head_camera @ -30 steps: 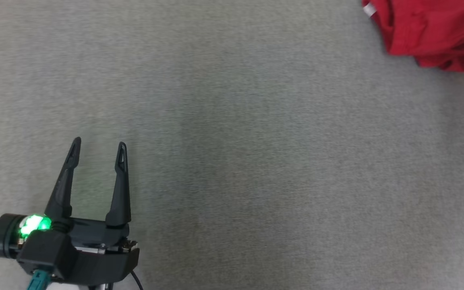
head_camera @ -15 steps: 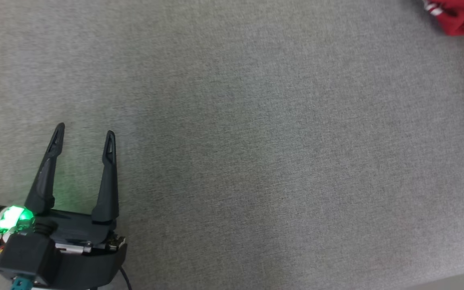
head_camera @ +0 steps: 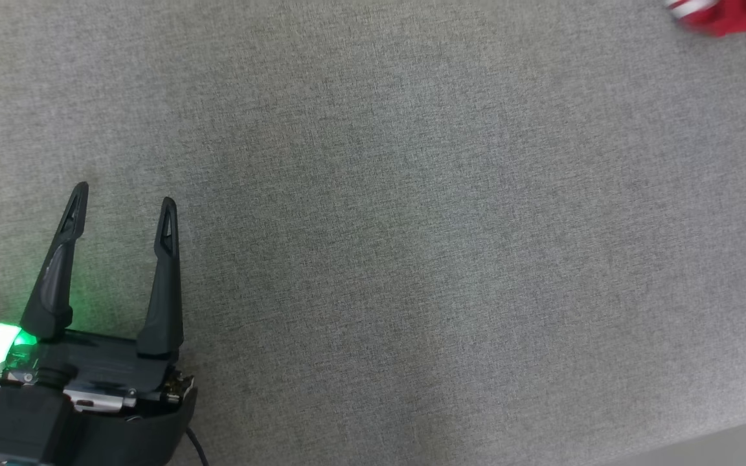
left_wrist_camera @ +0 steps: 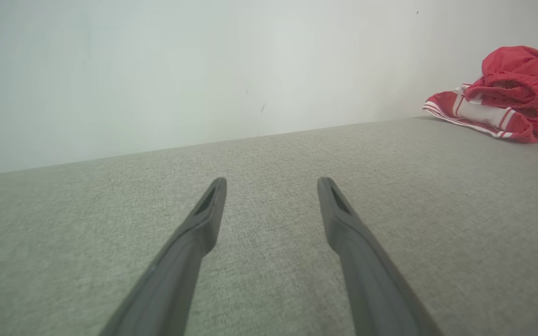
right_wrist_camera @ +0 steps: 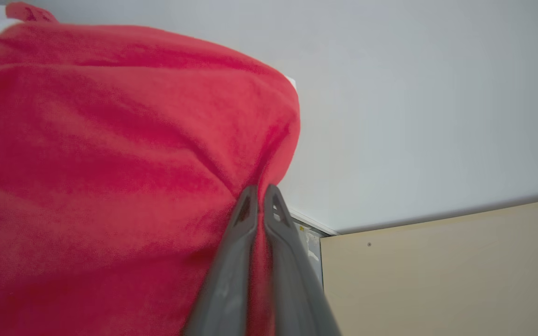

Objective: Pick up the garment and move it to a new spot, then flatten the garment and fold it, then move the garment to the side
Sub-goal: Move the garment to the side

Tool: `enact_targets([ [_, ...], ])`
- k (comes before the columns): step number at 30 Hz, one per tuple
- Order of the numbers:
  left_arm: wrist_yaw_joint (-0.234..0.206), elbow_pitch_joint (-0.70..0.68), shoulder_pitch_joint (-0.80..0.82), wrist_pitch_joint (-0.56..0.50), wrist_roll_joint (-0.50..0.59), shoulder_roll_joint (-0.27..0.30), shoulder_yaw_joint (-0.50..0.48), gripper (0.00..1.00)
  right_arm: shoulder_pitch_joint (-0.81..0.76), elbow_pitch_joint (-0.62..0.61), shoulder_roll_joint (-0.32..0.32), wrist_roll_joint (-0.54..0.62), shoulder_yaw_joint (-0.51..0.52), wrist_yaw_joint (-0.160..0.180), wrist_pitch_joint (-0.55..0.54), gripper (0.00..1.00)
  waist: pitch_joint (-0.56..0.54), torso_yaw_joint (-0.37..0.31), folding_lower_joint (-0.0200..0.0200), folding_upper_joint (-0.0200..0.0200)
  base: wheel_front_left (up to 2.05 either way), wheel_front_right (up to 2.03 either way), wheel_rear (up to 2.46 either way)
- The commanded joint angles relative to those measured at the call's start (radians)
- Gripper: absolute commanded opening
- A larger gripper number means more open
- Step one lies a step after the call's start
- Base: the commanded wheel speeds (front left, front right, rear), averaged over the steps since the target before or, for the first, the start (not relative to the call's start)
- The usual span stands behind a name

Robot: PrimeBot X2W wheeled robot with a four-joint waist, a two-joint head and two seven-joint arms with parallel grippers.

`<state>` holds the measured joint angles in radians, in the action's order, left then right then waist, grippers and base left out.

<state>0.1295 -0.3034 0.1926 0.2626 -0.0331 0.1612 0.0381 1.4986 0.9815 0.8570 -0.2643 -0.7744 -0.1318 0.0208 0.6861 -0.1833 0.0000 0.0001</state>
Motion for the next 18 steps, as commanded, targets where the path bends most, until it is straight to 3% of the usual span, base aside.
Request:
enact_targets([
  [1, 0.001, 0.0, 0.016, 0.003, 0.009, 0.005, 0.0, 1.0, 0.01, 0.005, 0.006, 0.001, -0.001, 0.003, -0.004, 0.0, 0.009, -0.003, 0.0, -0.0001, 0.0, 0.0, 0.0],
  [7, -0.001, 0.002, 0.014, 0.003, 0.004, 0.012, -0.012, 1.0, 0.023, 0.022, -0.002, 0.004, 0.004, 0.003, -0.017, 0.0, 0.023, -0.009, 0.0, -0.0001, 0.0, 0.0, 0.0],
  [8, -0.001, 0.003, 0.014, 0.003, 0.003, 0.012, -0.014, 1.0, 0.025, 0.023, -0.004, 0.005, 0.006, 0.003, -0.015, 0.15, 0.025, -0.01, 0.0, -0.0001, 0.0, 0.0, 0.0],
  [9, -0.001, 0.005, 0.015, 0.003, 0.003, 0.013, -0.015, 1.0, 0.024, 0.024, -0.007, 0.006, 0.007, 0.003, -0.014, 0.61, 0.026, -0.01, 0.0, -0.0001, 0.0, 0.0, 0.0],
  [11, -0.001, 0.008, 0.017, 0.002, 0.002, 0.014, -0.018, 1.0, 0.021, 0.028, -0.017, 0.012, 0.01, 0.003, -0.018, 1.0, 0.027, -0.013, 0.0, -0.0001, 0.0, 0.0, 0.0],
  [18, -0.001, 0.034, 0.017, 0.002, -0.004, 0.0, -0.024, 1.0, 0.009, 0.039, -0.046, 0.05, 0.038, 0.003, 0.007, 1.0, -0.011, -0.018, 0.0, -0.0001, 0.0, 0.0, 0.0],
])
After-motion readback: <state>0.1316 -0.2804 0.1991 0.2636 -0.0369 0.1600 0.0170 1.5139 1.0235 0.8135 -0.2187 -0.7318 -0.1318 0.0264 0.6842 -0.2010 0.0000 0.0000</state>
